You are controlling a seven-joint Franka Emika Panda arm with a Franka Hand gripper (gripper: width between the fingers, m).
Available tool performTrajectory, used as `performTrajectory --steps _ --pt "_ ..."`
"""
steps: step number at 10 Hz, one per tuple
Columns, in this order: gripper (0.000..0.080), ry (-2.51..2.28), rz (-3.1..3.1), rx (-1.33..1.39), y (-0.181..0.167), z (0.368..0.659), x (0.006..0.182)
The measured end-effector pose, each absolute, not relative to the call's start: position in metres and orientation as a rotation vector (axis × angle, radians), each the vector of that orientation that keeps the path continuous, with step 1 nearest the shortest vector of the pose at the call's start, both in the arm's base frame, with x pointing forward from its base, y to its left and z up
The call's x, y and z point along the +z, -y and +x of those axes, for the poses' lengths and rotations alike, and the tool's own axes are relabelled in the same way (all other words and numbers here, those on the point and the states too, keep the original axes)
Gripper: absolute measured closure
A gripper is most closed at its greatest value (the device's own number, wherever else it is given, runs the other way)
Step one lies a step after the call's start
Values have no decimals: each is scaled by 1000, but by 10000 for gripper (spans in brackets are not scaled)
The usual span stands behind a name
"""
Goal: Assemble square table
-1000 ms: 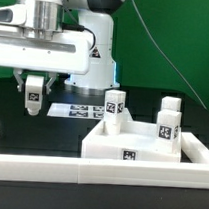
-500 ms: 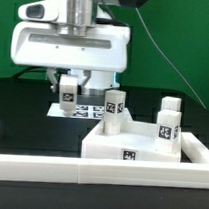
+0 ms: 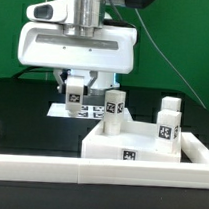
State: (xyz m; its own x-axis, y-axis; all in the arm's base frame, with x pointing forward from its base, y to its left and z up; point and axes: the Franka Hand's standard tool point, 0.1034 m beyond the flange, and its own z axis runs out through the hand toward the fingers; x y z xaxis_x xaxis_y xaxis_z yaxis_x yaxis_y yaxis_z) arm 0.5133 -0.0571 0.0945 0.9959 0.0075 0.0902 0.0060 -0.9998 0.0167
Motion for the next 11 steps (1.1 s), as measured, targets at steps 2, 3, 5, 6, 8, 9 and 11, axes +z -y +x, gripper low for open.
performTrajectory --steps 2,3,5,6,8,9,11 --pt "512 -70 3118 201 44 543 104" --pt "512 -126 3110 210 34 554 109" --pt "512 -122 3099 246 37 555 107" --pt "512 -123 3098 249 37 555 107" --pt "512 -132 3015 498 42 558 109" --pt "512 -145 2996 534 42 558 105" --pt "512 -154 2936 687 50 564 106"
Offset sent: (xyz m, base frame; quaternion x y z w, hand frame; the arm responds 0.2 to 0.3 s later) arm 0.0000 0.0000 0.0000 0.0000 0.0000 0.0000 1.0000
